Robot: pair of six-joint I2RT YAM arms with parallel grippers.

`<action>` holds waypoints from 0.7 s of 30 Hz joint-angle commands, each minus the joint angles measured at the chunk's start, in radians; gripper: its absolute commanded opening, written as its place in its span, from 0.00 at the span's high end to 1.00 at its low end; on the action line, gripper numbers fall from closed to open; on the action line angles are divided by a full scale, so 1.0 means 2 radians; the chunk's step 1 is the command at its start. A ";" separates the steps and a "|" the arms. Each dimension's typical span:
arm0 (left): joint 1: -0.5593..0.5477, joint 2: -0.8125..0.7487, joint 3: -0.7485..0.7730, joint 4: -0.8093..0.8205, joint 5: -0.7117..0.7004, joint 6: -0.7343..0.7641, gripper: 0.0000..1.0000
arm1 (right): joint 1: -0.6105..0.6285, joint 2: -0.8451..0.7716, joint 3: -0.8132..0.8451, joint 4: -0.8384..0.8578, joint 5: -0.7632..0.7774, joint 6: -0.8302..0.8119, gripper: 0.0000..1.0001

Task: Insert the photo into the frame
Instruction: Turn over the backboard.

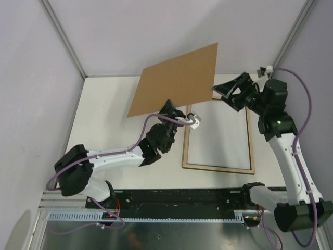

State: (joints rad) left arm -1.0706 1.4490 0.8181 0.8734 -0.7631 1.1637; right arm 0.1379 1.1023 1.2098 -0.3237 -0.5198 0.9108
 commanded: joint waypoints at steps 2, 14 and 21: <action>0.043 -0.038 0.100 -0.135 0.035 -0.154 1.00 | -0.012 -0.083 0.029 -0.043 0.119 -0.072 0.11; 0.137 -0.016 0.293 -0.431 0.204 -0.408 1.00 | -0.014 -0.146 0.029 -0.102 0.253 -0.147 0.07; 0.210 -0.013 0.380 -0.507 0.422 -0.609 1.00 | -0.025 -0.101 0.025 -0.168 0.290 -0.204 0.06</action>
State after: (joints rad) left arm -0.7254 1.4456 1.4628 -0.1017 -0.2424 0.2481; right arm 0.1066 0.8524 1.2480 -0.5667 -0.0254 0.5945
